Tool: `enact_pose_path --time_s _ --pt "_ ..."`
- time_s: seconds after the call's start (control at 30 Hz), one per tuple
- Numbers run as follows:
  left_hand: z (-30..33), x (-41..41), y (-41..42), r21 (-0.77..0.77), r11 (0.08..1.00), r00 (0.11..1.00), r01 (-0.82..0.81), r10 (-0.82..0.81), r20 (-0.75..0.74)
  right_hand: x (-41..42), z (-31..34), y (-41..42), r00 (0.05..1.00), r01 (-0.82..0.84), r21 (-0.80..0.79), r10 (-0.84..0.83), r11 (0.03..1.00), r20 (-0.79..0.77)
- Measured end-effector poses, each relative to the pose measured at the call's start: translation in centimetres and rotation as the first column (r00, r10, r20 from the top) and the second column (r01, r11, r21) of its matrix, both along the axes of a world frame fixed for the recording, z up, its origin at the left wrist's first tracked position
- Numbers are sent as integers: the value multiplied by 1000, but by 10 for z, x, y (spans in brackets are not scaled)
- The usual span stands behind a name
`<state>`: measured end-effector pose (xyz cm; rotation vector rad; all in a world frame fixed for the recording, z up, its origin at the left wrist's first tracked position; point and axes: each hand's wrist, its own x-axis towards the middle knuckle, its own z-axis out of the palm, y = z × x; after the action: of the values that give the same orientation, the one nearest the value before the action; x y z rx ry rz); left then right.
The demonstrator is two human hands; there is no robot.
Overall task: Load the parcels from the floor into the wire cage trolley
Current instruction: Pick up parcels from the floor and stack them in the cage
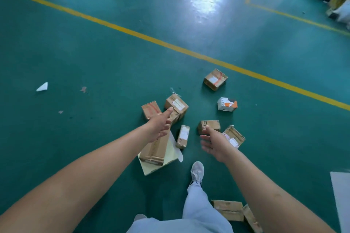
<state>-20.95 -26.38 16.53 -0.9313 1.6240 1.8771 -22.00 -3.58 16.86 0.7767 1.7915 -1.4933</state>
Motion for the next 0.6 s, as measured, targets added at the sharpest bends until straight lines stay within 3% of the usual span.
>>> enact_pose_path --time_s 0.2,0.6 --pt "-25 -83 29 -29 1000 999 9 -8 48 -79 -21 25 999 6 -27 -5 1000 36" --pt "-96 -332 114 -157 987 977 -23 55 206 -366 -115 111 973 -142 -10 142 990 180"
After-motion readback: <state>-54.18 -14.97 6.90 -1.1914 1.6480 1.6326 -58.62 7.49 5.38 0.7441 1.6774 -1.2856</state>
